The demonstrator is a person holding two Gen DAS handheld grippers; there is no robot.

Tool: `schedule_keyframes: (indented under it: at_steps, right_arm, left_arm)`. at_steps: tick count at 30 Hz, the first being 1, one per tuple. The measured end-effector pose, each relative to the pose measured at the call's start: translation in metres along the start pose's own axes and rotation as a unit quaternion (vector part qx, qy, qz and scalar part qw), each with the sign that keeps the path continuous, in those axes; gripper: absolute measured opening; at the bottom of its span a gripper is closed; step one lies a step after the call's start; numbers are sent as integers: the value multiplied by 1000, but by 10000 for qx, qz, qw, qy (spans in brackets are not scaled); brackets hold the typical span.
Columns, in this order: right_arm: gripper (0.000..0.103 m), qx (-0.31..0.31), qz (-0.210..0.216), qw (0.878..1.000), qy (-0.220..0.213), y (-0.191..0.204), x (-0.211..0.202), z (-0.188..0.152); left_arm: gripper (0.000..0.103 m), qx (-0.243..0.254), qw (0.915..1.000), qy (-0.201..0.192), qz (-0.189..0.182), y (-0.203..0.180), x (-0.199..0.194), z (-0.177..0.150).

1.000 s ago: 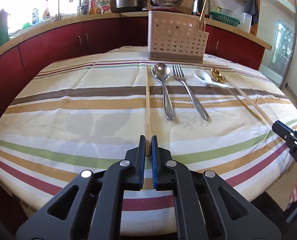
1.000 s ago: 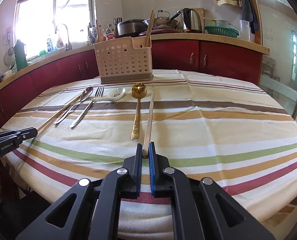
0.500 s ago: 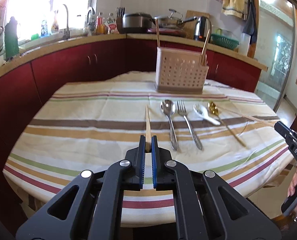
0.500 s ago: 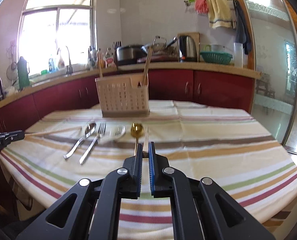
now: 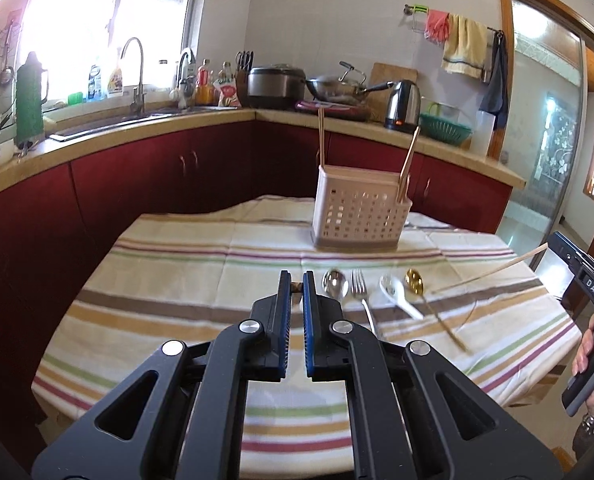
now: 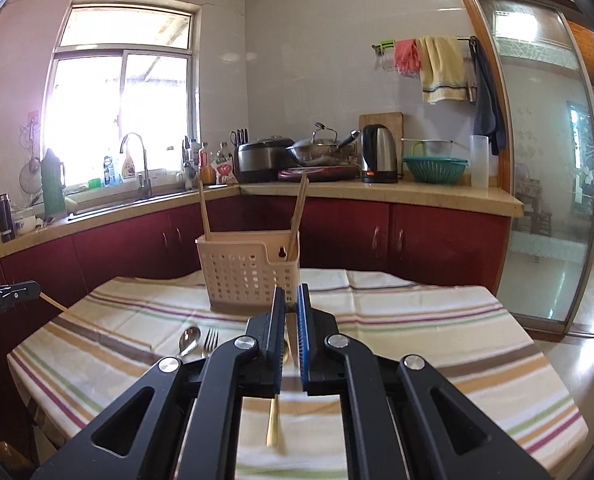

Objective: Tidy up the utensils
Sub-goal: 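Lift both chopsticks and carry them over the beige caddy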

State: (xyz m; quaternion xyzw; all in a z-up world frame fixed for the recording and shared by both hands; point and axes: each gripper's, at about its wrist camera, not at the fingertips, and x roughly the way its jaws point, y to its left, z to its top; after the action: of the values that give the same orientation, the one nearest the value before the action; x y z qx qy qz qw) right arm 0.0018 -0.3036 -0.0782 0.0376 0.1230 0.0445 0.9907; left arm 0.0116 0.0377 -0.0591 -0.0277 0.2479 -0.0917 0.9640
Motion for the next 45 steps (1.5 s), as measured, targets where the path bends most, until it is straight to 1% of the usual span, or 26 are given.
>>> schedule_keyframes:
  at_steps: [5,10,16,23,29,33,41,45]
  right_arm:
    - [7,-27,87,10000,-31,-2,20,19]
    - [7,-103,134,9999,-16,0,42,35]
    - [7,-200,198,9996,34,4,59,46]
    - [7,-269,264,9992,141,5,71,56]
    - [7,-109,380,9990,202,-1,78,70]
    - [7,-105,484,9987,119,-4,80,90]
    - [7,-150,697,9974,-79,-5,94,141]
    - [7,-140,814,9965,-117,-4,109,162]
  left_arm:
    - [6,-2,9999,-54,-143,-1,18,23]
    - [6,208,9994,-166,-200,-8,39,45]
    - [6,345,9988,-198,-298,-12,59,67]
    - [6,414,9981,-139,-441,-15,75,80]
    - [6,390,9974,-133,-599,-14,80,94]
    - [6,398,9963,-158,-748,-15,81,111]
    - [6,812,9915,-542,-859,-34,76,164]
    - [6,844,9897,-622,-977,-41,81,190]
